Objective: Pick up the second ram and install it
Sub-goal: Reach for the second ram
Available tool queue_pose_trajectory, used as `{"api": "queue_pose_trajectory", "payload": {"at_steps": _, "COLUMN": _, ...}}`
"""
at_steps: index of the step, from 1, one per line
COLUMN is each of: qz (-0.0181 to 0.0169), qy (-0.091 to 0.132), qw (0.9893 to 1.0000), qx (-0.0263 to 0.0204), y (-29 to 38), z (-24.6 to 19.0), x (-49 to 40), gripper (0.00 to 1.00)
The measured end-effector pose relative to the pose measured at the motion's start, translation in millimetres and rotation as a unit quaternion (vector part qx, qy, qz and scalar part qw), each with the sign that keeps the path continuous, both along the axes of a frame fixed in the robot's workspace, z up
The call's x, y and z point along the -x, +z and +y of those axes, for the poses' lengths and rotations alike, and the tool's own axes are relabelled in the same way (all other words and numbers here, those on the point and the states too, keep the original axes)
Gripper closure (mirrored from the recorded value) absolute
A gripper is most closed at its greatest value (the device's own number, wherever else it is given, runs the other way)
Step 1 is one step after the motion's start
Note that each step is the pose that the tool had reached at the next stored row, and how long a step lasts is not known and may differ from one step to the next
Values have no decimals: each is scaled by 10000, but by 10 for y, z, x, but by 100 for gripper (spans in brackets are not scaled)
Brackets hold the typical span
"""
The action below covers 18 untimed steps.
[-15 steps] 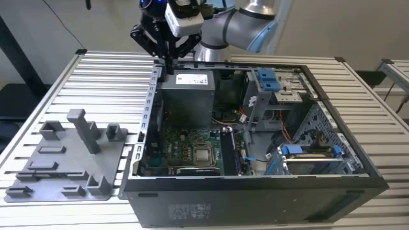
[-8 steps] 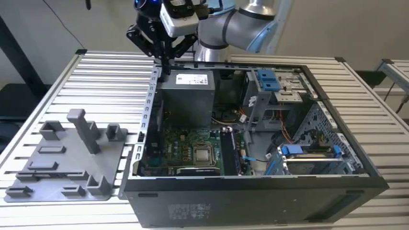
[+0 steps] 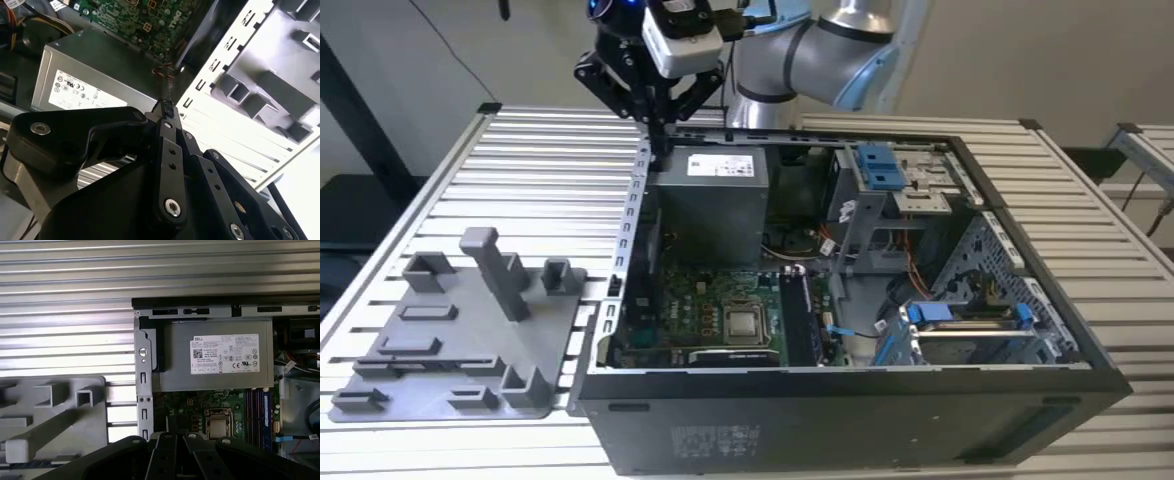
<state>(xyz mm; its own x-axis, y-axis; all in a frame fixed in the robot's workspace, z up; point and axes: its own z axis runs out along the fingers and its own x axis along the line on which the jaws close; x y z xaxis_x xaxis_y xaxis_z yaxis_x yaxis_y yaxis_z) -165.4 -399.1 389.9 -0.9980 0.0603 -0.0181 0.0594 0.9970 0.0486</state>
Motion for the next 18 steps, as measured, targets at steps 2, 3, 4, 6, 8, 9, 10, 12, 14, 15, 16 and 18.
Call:
{"api": "queue_pose_trajectory", "payload": {"at_steps": 2, "qz": 0, "qy": 2, "qw": 10000, "qx": 0, "y": -1, "z": 0, "x": 25, "gripper": 89}}
{"api": "queue_pose_trajectory", "payload": {"at_steps": 3, "qz": 0, "qy": 3, "qw": 10000, "qx": 0, "y": -1, "z": 0, "x": 37, "gripper": 89}}
{"api": "queue_pose_trajectory", "payload": {"at_steps": 4, "qz": 0, "qy": 4, "qw": 10000, "qx": 0, "y": -1, "z": 0, "x": 50, "gripper": 89}}
{"api": "queue_pose_trajectory", "payload": {"at_steps": 6, "qz": 0, "qy": 4, "qw": 10000, "qx": 0, "y": -1, "z": 0, "x": 78, "gripper": 89}}
{"api": "queue_pose_trajectory", "payload": {"at_steps": 8, "qz": 0, "qy": 5, "qw": 10000, "qx": 0, "y": -1, "z": 0, "x": 102, "gripper": 89}}
{"api": "queue_pose_trajectory", "payload": {"at_steps": 9, "qz": 1, "qy": 5, "qw": 10000, "qx": 0, "y": -1, "z": 0, "x": 113, "gripper": 89}}
{"api": "queue_pose_trajectory", "payload": {"at_steps": 10, "qz": 1, "qy": 5, "qw": 10000, "qx": 0, "y": -1, "z": 0, "x": 124, "gripper": 89}}
{"api": "queue_pose_trajectory", "payload": {"at_steps": 12, "qz": 2, "qy": 5, "qw": 10000, "qx": 0, "y": -1, "z": 0, "x": 145, "gripper": 89}}
{"api": "queue_pose_trajectory", "payload": {"at_steps": 14, "qz": 3, "qy": 6, "qw": 10000, "qx": 0, "y": -1, "z": 0, "x": 169, "gripper": 89}}
{"api": "queue_pose_trajectory", "payload": {"at_steps": 15, "qz": 3, "qy": 6, "qw": 10000, "qx": 0, "y": -2, "z": 0, "x": 179, "gripper": 89}}
{"api": "queue_pose_trajectory", "payload": {"at_steps": 16, "qz": 4, "qy": 7, "qw": 10000, "qx": 0, "y": -1, "z": 0, "x": 188, "gripper": 89}}
{"api": "queue_pose_trajectory", "payload": {"at_steps": 18, "qz": 5, "qy": 7, "qw": 10000, "qx": 0, "y": -2, "z": 0, "x": 205, "gripper": 89}}
